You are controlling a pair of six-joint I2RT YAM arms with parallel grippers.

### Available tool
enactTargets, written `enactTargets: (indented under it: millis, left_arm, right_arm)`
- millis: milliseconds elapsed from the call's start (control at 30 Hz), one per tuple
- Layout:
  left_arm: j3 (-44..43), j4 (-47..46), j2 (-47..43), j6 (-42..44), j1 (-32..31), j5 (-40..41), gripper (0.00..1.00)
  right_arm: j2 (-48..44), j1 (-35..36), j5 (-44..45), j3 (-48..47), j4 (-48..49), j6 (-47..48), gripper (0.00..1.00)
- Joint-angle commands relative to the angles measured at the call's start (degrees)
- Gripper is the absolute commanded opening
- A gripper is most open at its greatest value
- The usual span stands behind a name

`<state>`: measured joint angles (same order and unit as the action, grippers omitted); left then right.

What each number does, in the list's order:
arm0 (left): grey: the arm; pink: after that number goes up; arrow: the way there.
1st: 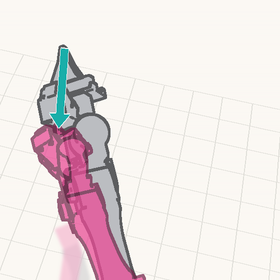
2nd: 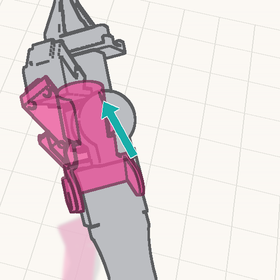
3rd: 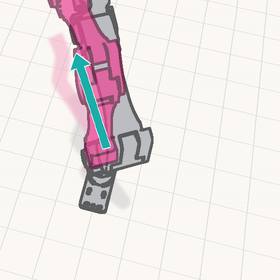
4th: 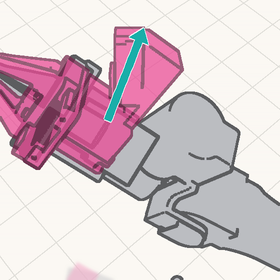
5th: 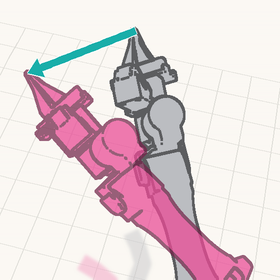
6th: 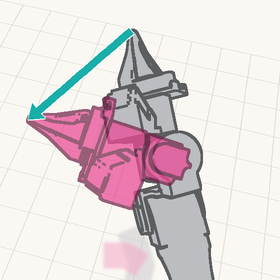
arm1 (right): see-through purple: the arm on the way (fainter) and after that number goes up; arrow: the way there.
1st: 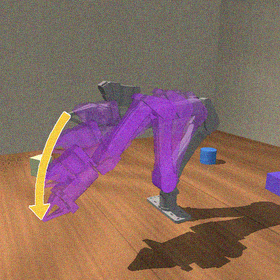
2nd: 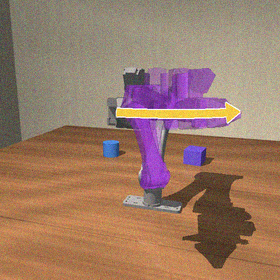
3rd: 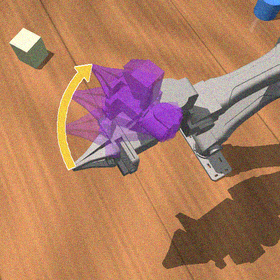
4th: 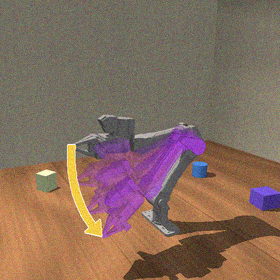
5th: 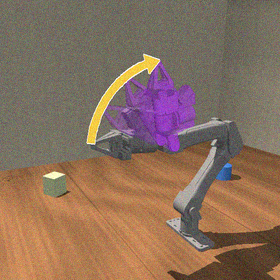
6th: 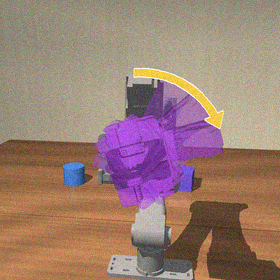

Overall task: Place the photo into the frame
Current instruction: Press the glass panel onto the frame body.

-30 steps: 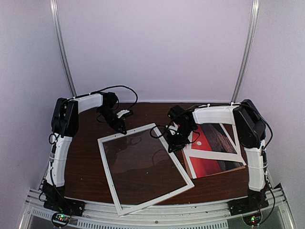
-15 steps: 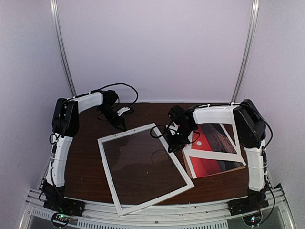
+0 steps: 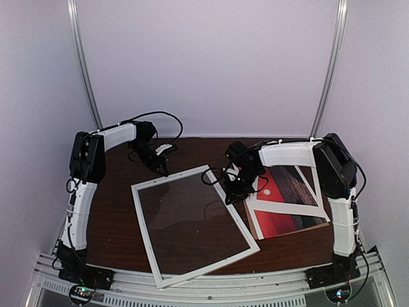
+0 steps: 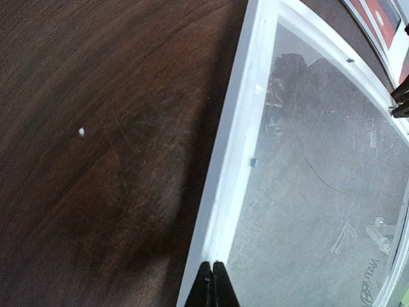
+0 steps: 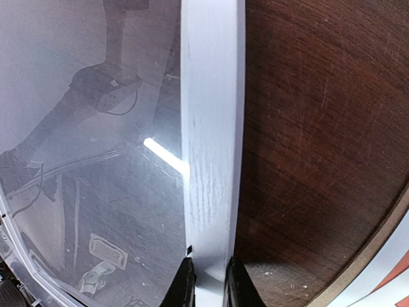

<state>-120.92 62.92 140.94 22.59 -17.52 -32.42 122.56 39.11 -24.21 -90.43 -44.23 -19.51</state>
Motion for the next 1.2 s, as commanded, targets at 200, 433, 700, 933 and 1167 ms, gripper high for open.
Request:
enactTargets:
  millis: [200, 433, 700, 933, 1167]
  left_arm:
    - [-1.52, 0.68, 0.52, -3.78, 3.21, -2.31, 0.0]
    - [-0.89, 0.54, -0.16, -3.99, 3.63, -4.18, 0.08]
    - [2.33, 0.63, -1.72, -0.36, 2.07, -2.45, 0.59]
    - [4.29, 2.48, -1.34, 4.24, -0.07, -1.89, 0.81]
    - [6.59, 2.54, -0.73, 7.45, -2.48, 4.71, 0.84]
  right_arm:
    - [5.45, 0.37, 0.29, 3.39, 5.38, -1.84, 0.08]
    - [5.48, 0.38, 0.25, 3.54, 5.55, -1.76, 0.08]
    - [5.76, 0.41, -0.09, 3.68, 5.99, -1.94, 0.08]
    - [5.83, 0.43, -0.06, 3.65, 6.04, -2.02, 0.08]
    - [5.76, 0.36, -0.14, 3.96, 6.3, -2.11, 0.08]
